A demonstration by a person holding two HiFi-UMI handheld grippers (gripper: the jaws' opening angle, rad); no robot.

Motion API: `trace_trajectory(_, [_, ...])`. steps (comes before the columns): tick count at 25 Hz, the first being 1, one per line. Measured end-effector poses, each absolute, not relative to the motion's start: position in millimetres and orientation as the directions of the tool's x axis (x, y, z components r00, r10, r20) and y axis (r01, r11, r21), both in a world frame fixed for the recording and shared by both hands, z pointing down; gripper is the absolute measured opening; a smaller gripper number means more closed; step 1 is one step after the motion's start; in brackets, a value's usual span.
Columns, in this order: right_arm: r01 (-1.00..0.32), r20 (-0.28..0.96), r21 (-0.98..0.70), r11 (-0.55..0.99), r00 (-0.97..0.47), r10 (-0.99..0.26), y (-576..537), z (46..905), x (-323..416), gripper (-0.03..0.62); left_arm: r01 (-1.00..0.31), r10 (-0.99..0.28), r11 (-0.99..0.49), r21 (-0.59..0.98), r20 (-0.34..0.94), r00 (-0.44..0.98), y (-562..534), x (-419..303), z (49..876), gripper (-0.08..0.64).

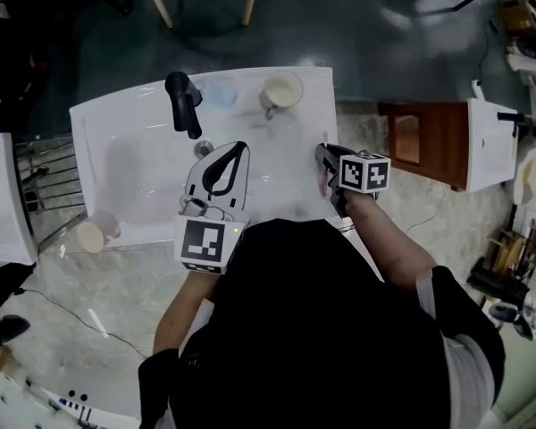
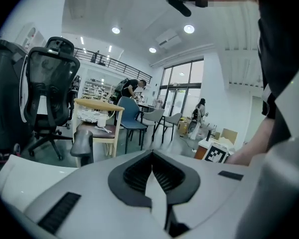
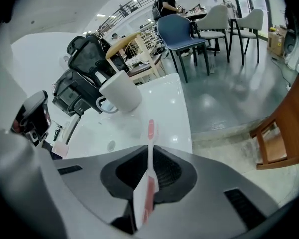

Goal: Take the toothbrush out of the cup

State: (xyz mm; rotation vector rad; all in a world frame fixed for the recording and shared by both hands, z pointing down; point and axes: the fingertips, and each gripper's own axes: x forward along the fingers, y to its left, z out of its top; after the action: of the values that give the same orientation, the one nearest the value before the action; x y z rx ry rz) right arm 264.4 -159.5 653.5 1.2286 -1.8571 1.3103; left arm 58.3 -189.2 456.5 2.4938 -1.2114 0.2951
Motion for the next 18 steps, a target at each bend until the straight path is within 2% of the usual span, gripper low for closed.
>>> trace_trajectory(8, [-0.931,0.855,-0.348,0.11,-0.363,-0.369,-158.2,656.5,264.5,0.041,-0.763,-0.694,-0.583,0.278,0.317,0.646,-194.4,46.9,466.0,0.014])
trace_trajectory(18, [-0.936,0.809,-0.348,0.052,-0.327,-0.488,-155.0,624.5,276.8,0.041,-0.724,-0.663,-0.642,0.251,0.293,0.689,-194.5,49.9,454.3,0.014])
